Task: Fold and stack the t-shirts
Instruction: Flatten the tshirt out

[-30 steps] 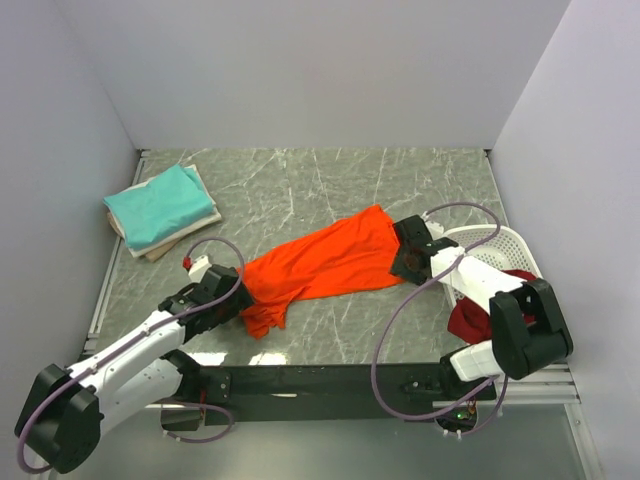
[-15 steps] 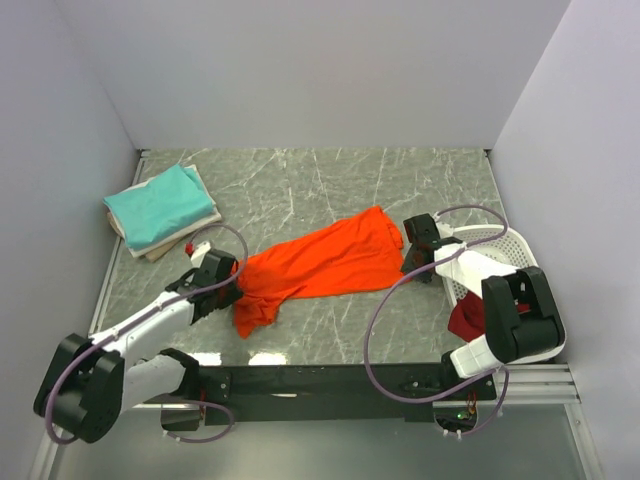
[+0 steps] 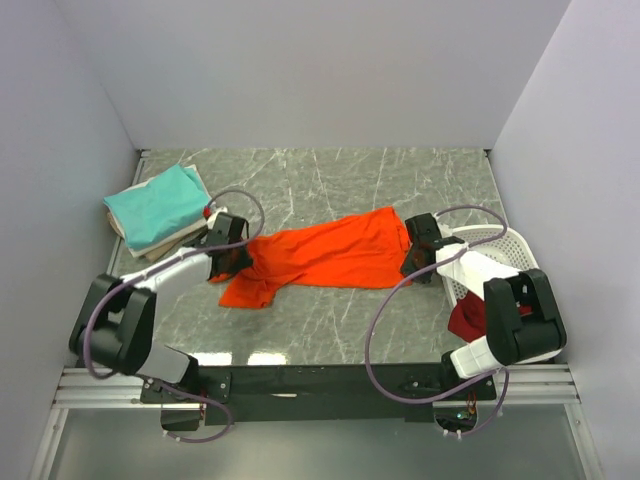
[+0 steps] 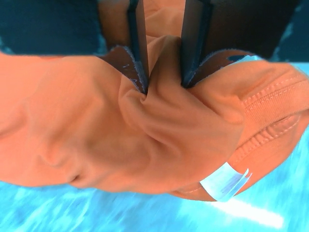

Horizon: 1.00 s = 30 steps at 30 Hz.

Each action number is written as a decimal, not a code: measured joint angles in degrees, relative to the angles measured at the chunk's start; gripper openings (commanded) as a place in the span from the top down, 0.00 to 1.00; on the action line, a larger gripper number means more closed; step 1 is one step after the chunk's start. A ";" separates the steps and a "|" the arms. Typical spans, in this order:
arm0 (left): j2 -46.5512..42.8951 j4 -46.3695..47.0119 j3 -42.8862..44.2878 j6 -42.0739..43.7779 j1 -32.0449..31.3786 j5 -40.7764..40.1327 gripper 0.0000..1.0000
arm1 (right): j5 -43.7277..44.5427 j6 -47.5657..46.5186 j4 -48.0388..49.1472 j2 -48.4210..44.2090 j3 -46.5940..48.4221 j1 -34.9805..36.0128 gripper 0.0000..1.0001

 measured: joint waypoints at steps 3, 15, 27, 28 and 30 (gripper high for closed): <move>4.00 0.09 4.79 2.10 0.68 0.31 0.59 | 0.00 -0.02 -0.96 -1.29 0.00 0.00 0.63; -2.95 0.44 1.99 4.02 5.44 2.47 0.15 | -2.19 -0.04 -3.34 -2.86 -0.17 0.00 0.63; -15.89 -0.57 -6.34 0.85 10.69 2.97 0.16 | -3.13 -0.02 -4.24 -5.27 -2.71 0.00 0.64; -16.50 -0.81 -7.28 0.52 10.99 2.97 0.17 | -3.15 -0.02 -4.20 -5.27 -2.78 0.00 0.64; -18.12 -1.57 -8.94 -0.52 11.43 2.99 0.17 | -3.17 -0.02 -4.13 -5.27 -2.99 0.00 0.65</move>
